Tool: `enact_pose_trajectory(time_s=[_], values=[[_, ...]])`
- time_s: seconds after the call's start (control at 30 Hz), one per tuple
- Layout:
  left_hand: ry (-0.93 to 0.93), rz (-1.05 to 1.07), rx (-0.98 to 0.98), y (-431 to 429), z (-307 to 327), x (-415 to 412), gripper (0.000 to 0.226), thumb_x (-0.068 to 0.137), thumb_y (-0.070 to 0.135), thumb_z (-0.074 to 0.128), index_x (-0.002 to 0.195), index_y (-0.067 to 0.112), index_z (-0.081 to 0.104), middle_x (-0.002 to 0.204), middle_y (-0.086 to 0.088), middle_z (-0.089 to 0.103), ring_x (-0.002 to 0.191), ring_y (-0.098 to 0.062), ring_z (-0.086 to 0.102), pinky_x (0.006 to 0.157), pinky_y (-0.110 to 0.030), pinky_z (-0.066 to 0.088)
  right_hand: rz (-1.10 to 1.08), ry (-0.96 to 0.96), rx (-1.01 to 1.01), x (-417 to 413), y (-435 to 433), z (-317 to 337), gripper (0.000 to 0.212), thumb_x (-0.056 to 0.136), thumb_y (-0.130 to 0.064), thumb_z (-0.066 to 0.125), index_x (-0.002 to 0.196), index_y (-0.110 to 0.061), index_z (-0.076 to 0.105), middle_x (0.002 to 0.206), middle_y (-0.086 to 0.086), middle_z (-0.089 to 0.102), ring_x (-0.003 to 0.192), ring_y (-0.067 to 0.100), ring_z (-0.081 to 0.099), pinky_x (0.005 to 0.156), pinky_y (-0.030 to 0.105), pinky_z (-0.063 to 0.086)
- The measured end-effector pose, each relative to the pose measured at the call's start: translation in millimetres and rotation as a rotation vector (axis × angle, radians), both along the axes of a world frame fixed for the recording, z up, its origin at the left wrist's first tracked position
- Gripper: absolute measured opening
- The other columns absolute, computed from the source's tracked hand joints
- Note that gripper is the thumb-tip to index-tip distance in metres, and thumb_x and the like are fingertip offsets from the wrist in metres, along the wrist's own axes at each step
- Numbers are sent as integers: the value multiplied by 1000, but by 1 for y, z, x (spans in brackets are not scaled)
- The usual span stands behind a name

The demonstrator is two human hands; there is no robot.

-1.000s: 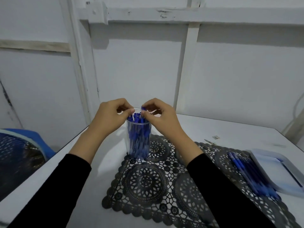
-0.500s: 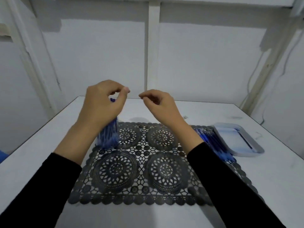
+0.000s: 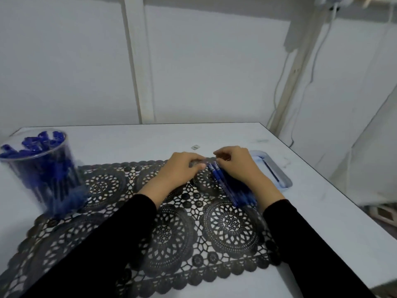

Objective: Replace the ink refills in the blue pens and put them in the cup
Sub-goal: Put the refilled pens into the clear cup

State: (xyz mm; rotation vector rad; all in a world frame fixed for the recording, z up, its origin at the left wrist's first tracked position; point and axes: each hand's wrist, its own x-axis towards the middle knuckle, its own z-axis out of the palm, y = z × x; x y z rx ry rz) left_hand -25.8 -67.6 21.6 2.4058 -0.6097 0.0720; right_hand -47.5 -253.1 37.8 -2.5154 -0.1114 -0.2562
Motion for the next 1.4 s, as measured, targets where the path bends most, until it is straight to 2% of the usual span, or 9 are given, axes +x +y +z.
enact_pose_trajectory(time_s=[0.23, 0.37, 0.53, 0.7, 0.87, 1.1, 1.2, 1.3, 1.4], values=[[-62, -105, 29, -10, -13, 25, 27, 94, 28, 66, 121, 27, 71, 111, 7, 73, 96, -8, 62, 77, -17, 42, 82, 105, -163, 16, -12, -5, 30, 92, -10, 61, 120, -14, 69, 119, 7, 69, 109, 20, 61, 91, 22, 41], [-72, -127, 43, -9, -16, 34, 27, 91, 30, 70, 117, 28, 73, 109, 7, 74, 99, -9, 64, 87, -28, 50, 130, 145, -161, 21, -14, -5, 30, 93, -11, 61, 121, -19, 69, 117, 5, 70, 105, 17, 62, 87, 22, 42], [-44, -126, -4, -4, -17, 41, 21, 86, 30, 76, 106, 30, 77, 97, 9, 74, 92, -6, 65, 85, -30, 51, 157, 156, -127, 22, -16, -5, 26, 92, -18, 65, 117, -23, 71, 113, 1, 71, 93, 7, 57, 84, 21, 41], [5, -114, -73, 1, -18, 44, 13, 83, 24, 78, 96, 28, 79, 96, 14, 74, 96, -2, 64, 91, -23, 49, 172, 145, -106, 19, -12, -5, 25, 90, -24, 67, 115, -24, 72, 111, -2, 71, 90, 5, 57, 83, 20, 40], [28, -124, -90, 5, -17, 42, 15, 83, 26, 78, 98, 28, 78, 98, 18, 72, 96, 4, 61, 83, -11, 41, 164, 122, -65, 18, -6, -8, 22, 89, -21, 68, 110, -23, 74, 103, -2, 72, 88, 7, 60, 74, 16, 42], [48, -148, -113, 3, -18, 38, 10, 81, 23, 80, 91, 26, 79, 99, 17, 73, 98, 4, 63, 87, -12, 44, 84, 79, 53, 16, -4, -9, 19, 84, -19, 70, 102, -17, 77, 82, -7, 69, 69, -3, 57, 57, 4, 38], [97, -140, -147, 9, -14, 38, 10, 81, 25, 81, 89, 30, 78, 97, 21, 73, 98, 6, 63, 89, -13, 44, 53, 58, 192, 12, -4, -7, 16, 83, -18, 72, 98, -20, 77, 81, -9, 71, 70, -5, 61, 61, 4, 43], [167, -119, -240, 17, -11, 39, 14, 82, 25, 80, 95, 28, 78, 96, 17, 75, 96, 4, 66, 92, -19, 47, 22, 48, 348, 9, -4, -5, 17, 83, -16, 73, 99, -19, 77, 86, -6, 74, 81, 3, 68, 77, 18, 54], [308, -114, -455, 23, -7, 31, 16, 86, 20, 76, 101, 21, 75, 96, 5, 77, 94, -8, 71, 91, -24, 51, 7, 21, 423, 7, -3, -3, 18, 82, -18, 74, 99, -23, 77, 90, -8, 74, 83, 7, 69, 81, 27, 57]])
